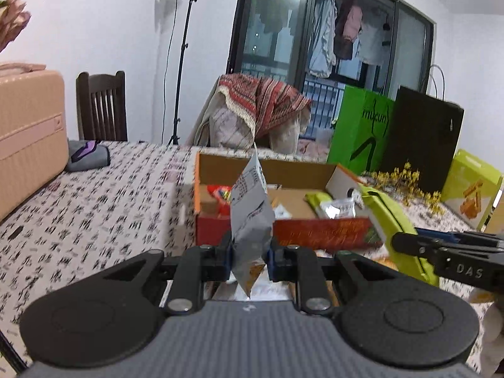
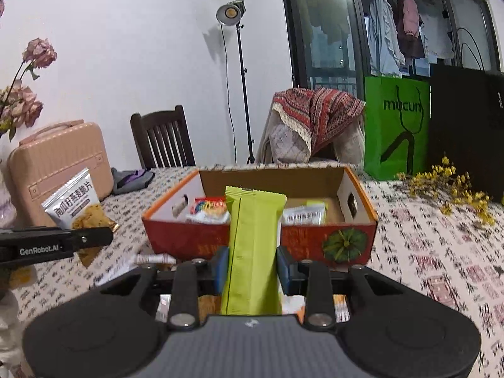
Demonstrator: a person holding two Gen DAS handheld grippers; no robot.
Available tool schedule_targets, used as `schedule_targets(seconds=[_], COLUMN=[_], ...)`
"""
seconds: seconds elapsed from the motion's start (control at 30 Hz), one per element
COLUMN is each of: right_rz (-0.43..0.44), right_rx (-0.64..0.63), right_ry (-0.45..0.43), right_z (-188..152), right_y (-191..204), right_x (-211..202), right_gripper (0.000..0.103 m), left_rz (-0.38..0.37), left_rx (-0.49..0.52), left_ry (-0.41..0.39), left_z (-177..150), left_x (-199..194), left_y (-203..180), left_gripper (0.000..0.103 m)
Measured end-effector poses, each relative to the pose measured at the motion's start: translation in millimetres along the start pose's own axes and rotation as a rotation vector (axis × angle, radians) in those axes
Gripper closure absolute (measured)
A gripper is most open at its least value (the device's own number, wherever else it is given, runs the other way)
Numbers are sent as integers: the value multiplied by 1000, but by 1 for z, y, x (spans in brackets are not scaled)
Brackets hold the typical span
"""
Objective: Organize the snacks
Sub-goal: 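Carry the green bar toward the box while the left tool grasps a white packet, then lower the green bar and white packet into the box and open both tools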
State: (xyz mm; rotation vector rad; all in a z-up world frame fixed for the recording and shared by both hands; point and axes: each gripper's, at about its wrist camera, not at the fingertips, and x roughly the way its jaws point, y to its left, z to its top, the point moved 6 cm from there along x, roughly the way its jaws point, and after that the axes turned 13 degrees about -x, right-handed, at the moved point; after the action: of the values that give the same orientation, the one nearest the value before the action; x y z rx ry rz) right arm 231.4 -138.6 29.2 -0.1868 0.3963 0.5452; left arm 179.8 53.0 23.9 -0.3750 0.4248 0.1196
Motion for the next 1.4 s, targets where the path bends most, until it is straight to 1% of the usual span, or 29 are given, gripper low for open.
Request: schedule_targets(seconds=[0.17, 0.33, 0.5, 0.67, 0.77, 0.87, 0.93, 1.03, 1.07, 1.1, 1.13, 1.17, 1.2, 1.23, 1.27, 1.3, 1.33, 1.37, 1.4], right_rz=[-5, -11, -21, -35, -33, -27, -36, -14, -6, 2, 14, 20, 24, 20, 14, 10, 5, -2, -16], right_rx=[1, 16, 33, 47, 68, 91, 92, 118, 123, 123, 125, 132, 143, 151, 156, 160, 166, 167, 162], right_ry=[-27, -30, -24, -6, 13, 26, 32, 39, 47, 63, 85, 93, 96, 95, 92, 88, 77, 67, 58], right_z=[20, 42, 62, 75, 77, 73, 67, 56, 52, 48, 44, 42, 42, 42, 42, 44, 46, 49, 52], right_y=[-5, -16, -32, -46, -55, -59, -62, -67, -68, -69, -70, -72, -74, -78, -81, -84, -88, -91, -92], right_x=[14, 38, 68, 101, 125, 144, 156, 169, 173, 178, 182, 183, 183, 181, 178, 174, 168, 162, 154], right_gripper=[72, 72, 72, 72, 72, 72, 72, 71, 71, 70, 68, 66, 62, 50, 36, 29, 16, 9, 6], left_rz=[-12, -17, 1, 26, 51, 81, 89, 85, 79, 80, 84, 88, 99, 114, 126, 135, 139, 141, 141], left_rx=[0, -14, -20, -28, -42, -48, -52, -40, -33, -27, -22, -23, -27, -30, -34, -41, -51, -61, -67], left_ry=[-16, -32, -18, -4, 12, 29, 36, 43, 40, 38, 39, 34, 27, 17, 7, 2, -4, -13, -15], left_z=[18, 38, 55, 69, 73, 70, 65, 59, 57, 55, 54, 54, 54, 55, 56, 58, 60, 63, 66], left_x=[15, 37, 69, 106, 131, 152, 162, 172, 173, 173, 174, 173, 172, 171, 169, 166, 164, 160, 156], left_y=[-16, -30, -41, -46, -44, -40, -34, -30, -29, -28, -27, -26, -25, -24, -23, -22, -21, -21, -22], left_gripper=[82, 82, 82, 82, 82, 82, 82, 82, 79, 70, 63, 43, 24, 18, 11, 2, 0, 0, 0])
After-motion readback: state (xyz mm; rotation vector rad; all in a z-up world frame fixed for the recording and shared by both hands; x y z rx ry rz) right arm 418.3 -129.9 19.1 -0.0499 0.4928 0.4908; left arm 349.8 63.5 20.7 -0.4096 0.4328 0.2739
